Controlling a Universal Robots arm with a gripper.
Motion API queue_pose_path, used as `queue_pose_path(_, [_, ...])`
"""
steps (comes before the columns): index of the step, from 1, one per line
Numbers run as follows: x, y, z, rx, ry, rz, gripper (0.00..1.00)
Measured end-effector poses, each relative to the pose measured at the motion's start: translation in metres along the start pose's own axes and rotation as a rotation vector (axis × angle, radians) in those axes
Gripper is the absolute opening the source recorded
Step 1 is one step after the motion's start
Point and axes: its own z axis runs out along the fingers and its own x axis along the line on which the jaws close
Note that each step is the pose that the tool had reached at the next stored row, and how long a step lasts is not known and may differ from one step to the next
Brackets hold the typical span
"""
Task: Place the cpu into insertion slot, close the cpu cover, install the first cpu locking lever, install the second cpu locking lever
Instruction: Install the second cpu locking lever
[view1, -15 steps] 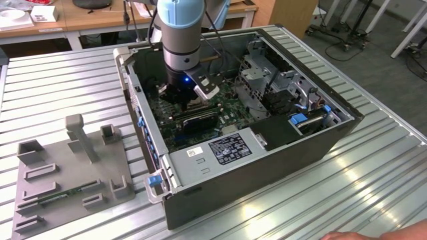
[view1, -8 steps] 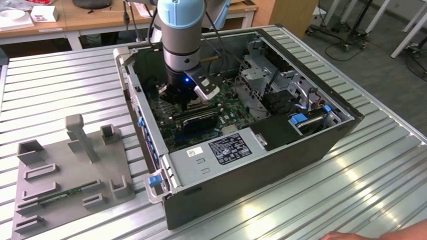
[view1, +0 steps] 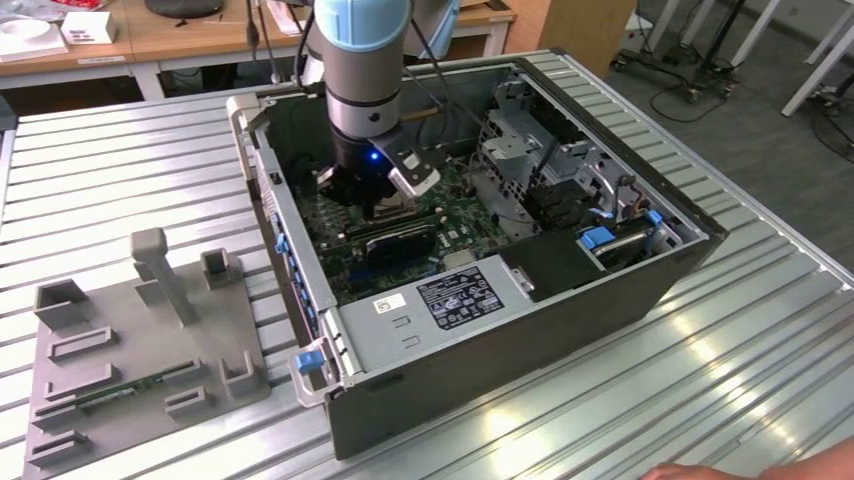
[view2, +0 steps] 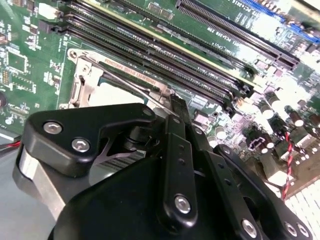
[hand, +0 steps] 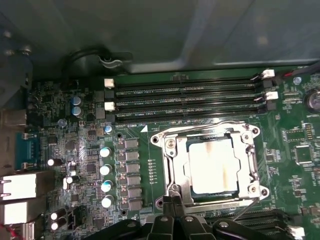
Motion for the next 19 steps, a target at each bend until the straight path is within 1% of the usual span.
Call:
queue_pose_path(13, [-0.0024, 0.0043, -0.0305, -0.0002, -0.0001, 0.0, 0.11])
queue_pose_path(16, [-0.0026, 0.0049, -0.0343, -0.0001, 0.0, 0.0, 0.11])
queue_pose_path(19, [-0.0027, 0.0051, -0.0356, -0.0004, -0.0002, 0.0, 0.11])
